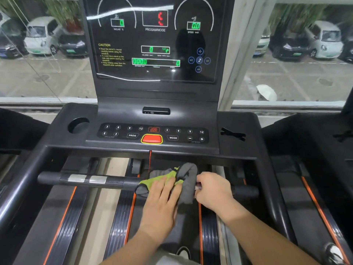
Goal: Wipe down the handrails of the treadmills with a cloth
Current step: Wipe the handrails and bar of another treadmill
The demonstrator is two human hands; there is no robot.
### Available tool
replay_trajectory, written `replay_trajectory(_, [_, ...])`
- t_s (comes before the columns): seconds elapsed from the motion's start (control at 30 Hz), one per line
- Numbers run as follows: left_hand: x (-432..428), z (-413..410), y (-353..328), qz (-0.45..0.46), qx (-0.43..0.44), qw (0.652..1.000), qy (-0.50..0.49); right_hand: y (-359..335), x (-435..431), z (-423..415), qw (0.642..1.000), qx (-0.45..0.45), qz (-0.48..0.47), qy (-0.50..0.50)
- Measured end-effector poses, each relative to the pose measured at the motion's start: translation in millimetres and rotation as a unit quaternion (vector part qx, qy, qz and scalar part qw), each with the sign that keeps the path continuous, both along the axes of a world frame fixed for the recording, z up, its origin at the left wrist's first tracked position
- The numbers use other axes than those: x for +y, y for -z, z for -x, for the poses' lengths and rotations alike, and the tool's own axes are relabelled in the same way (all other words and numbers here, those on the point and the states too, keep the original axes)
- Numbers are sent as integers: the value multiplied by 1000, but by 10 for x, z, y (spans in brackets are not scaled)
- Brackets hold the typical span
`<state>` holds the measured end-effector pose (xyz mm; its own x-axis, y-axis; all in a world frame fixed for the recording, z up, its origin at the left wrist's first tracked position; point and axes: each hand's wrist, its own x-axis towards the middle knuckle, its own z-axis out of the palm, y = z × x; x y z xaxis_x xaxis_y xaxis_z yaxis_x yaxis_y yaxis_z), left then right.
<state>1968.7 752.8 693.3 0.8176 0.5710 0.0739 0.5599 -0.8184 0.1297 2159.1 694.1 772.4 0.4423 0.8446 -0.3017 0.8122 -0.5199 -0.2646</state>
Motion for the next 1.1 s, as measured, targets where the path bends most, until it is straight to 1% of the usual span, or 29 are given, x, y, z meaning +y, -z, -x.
replay_trajectory(0.07, [101,-92,-37,6,14,1000,17,23,8,-9,1000,4,0,-1])
replay_trajectory(0.13, [297,-288,-213,19,77,997,7,24,14,-13,1000,9,5,-4])
replay_trajectory(0.17, [416,-417,-337,31,113,993,-18,24,15,-21,1000,10,7,-9])
replay_trajectory(0.23, [643,-670,-545,121,155,976,-92,21,9,-30,1000,12,10,-12])
replay_trajectory(0.3, [795,-880,-613,222,218,942,-127,31,-7,-24,1000,18,8,-8])
replay_trajectory(0.33, [814,-933,-606,234,226,936,-136,45,-12,-27,1000,18,3,-10])
replay_trajectory(0.37, [777,-934,-575,225,220,939,-137,59,-26,-35,1000,17,1,-12])
replay_trajectory(0.4, [707,-866,-529,182,188,956,-131,60,-33,-32,1000,15,-6,-13])
replay_trajectory(0.43, [581,-743,-473,120,124,978,-120,63,-37,-28,1000,15,-10,-14])
replay_trajectory(0.47, [419,-587,-414,77,69,990,-97,65,-37,-30,1000,17,-14,-13])
replay_trajectory(0.53, [93,-247,-230,28,14,999,-32,51,-16,-42,1000,15,-9,-16])
replay_trajectory(0.63, [-63,19,75,-5,3,1000,10,47,0,-65,1000,3,1,-23])
replay_trajectory(0.73, [107,-86,72,-28,-17,999,35,69,-1,-68,1000,10,-1,-24])
replay_trajectory(0.77, [177,-167,6,-27,-14,999,36,71,1,-64,1000,14,-2,-21])
replay_trajectory(0.83, [300,-341,-189,-19,34,999,17,72,11,-61,1000,15,-5,-19])
replay_trajectory(0.9, [429,-526,-387,16,83,996,-36,64,15,-57,1000,9,-1,-24])
replay_trajectory(0.97, [626,-727,-495,124,133,978,-103,47,6,-46,1000,12,3,-21])
replay_trajectory(1.0, [726,-828,-520,184,173,960,-119,38,-1,-41,1000,9,5,-20])
replay_trajectory(1.03, [797,-902,-547,223,199,946,-121,28,-3,-32,1000,4,7,-20])
replay_trajectory(1.07, [830,-938,-572,242,212,939,-122,18,-4,-21,1000,2,9,-20])
replay_trajectory(1.1, [808,-923,-568,236,207,942,-123,9,1,-10,1000,2,12,-19])
